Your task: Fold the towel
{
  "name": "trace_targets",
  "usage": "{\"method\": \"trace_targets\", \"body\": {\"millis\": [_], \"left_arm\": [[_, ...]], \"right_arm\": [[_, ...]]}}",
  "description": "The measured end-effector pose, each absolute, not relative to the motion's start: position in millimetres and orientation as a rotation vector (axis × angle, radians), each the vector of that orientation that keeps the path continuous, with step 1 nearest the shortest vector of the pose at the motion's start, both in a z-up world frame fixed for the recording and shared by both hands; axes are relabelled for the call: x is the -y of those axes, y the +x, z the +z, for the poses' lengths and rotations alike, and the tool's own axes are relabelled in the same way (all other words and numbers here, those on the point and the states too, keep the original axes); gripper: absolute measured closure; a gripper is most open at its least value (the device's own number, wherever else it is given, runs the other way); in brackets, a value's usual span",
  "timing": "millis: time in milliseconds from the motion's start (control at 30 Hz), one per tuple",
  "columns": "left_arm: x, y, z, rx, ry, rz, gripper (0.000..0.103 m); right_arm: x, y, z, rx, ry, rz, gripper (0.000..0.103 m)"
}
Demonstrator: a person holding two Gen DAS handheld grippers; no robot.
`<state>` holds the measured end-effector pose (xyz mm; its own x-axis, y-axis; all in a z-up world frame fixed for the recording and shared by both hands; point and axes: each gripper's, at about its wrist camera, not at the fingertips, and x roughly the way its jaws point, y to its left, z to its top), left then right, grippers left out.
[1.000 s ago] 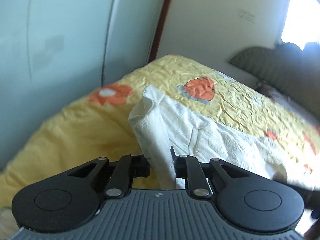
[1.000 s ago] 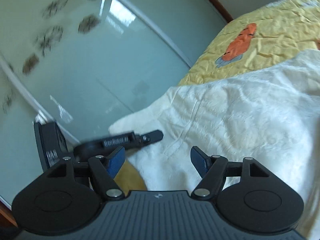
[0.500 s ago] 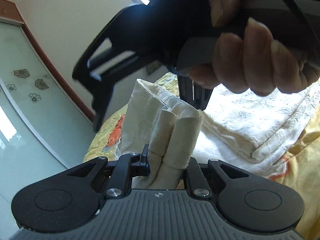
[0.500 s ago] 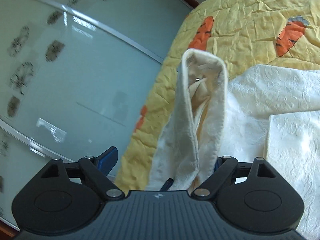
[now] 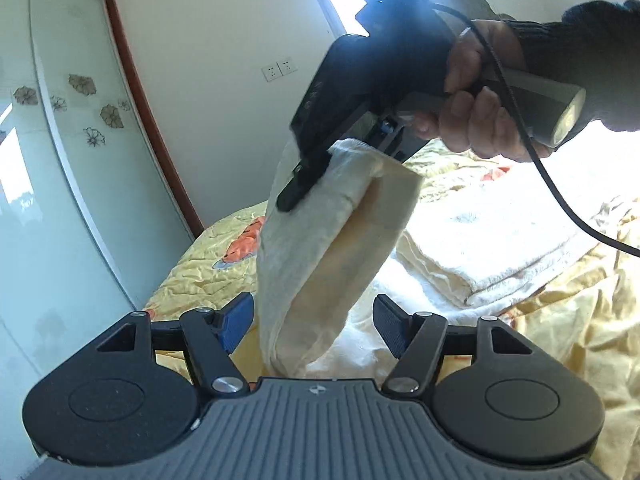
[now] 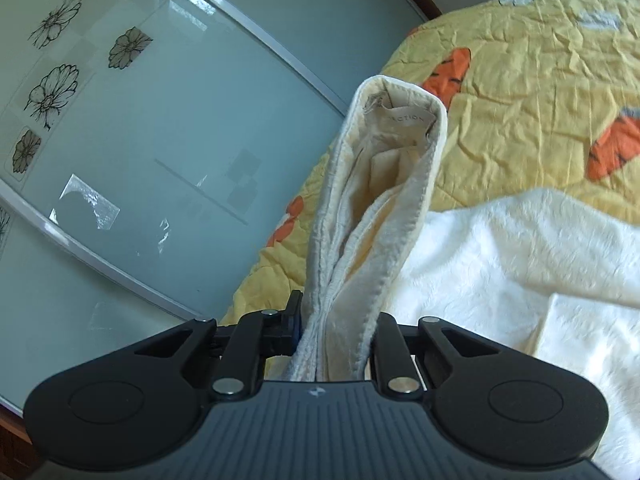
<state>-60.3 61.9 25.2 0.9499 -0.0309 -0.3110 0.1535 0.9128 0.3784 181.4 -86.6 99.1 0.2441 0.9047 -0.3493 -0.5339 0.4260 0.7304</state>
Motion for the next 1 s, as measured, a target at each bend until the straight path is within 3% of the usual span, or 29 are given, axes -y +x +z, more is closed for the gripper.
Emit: {"method": "trace_targets", "body": {"millis": [233, 400, 600, 800, 900, 1000], "left_arm": [[-57, -56, 57, -0.251, 0.24, -0.246, 0.021], [-23, -38, 47, -0.301, 0.175, -0.491, 0.019], [25, -4, 9, -0.567, 0.145, -0.638, 0.019], [18, -13, -1, -0.584, 0.093, -0.636, 0.02], [3, -9, 19, -0.554, -0.008, -0.609, 0.02], [-5, 4, 40, -0.49, -0.069, -0.596, 0.018]], "right_arm": [[212, 161, 97, -0.863, 0.439, 0.929, 0.088], [298, 170, 20, -1.018, 0.567, 0.73, 0.087], [320, 163, -32, -0.998, 0.807, 0.694, 0.082], [348, 154, -43, -0.947, 0.984, 0.715, 0.077], [350, 147, -47, -0.939, 1.002, 0.727, 0.07], [350, 143, -55, -0.938, 0.998, 0.706, 0.07]]}}
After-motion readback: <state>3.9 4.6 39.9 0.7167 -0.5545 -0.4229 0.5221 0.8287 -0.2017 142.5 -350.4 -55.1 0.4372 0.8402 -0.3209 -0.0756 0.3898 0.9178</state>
